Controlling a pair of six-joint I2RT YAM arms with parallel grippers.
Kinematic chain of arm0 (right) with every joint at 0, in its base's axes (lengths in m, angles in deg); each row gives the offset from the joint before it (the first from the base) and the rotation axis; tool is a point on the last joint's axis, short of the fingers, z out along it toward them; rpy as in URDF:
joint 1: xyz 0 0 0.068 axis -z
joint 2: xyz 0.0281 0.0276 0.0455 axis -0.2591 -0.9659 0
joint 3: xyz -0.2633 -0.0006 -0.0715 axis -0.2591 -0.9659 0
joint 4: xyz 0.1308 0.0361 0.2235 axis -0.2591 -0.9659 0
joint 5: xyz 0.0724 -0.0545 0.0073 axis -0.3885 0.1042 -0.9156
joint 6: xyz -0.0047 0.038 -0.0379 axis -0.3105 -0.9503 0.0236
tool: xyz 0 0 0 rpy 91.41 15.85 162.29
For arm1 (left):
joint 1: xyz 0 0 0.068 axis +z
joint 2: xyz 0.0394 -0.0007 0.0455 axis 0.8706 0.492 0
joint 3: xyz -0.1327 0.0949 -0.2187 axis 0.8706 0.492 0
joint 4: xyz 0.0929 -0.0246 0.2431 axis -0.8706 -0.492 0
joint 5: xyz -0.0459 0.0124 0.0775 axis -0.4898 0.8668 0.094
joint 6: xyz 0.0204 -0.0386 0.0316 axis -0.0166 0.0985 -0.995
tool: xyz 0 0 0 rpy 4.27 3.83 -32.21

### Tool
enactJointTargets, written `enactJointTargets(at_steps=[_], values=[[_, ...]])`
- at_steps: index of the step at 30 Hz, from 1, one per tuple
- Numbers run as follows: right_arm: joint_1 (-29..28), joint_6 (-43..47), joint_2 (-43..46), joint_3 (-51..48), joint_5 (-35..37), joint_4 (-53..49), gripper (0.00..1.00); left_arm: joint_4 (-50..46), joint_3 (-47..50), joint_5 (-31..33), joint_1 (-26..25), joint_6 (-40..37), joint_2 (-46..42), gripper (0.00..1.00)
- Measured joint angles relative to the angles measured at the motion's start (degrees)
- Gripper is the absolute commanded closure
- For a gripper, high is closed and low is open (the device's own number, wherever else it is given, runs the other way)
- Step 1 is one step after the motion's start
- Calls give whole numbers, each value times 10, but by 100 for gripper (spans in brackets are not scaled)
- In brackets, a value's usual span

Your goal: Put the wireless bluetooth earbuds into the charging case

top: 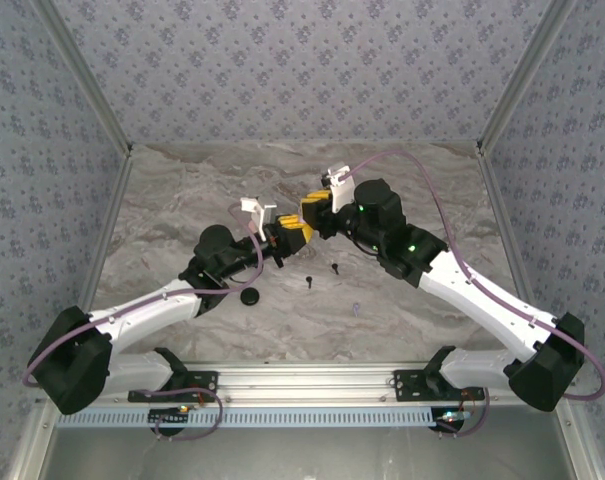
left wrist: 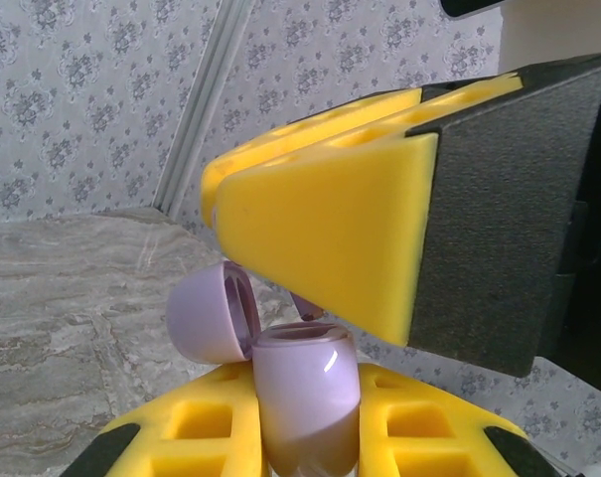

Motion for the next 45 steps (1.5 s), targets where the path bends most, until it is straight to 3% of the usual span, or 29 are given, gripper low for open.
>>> enactJointTargets(at_steps=[45], values=[[11,-37,14,0,-33,-47,76,1,5,0,-4,-9,0,100]])
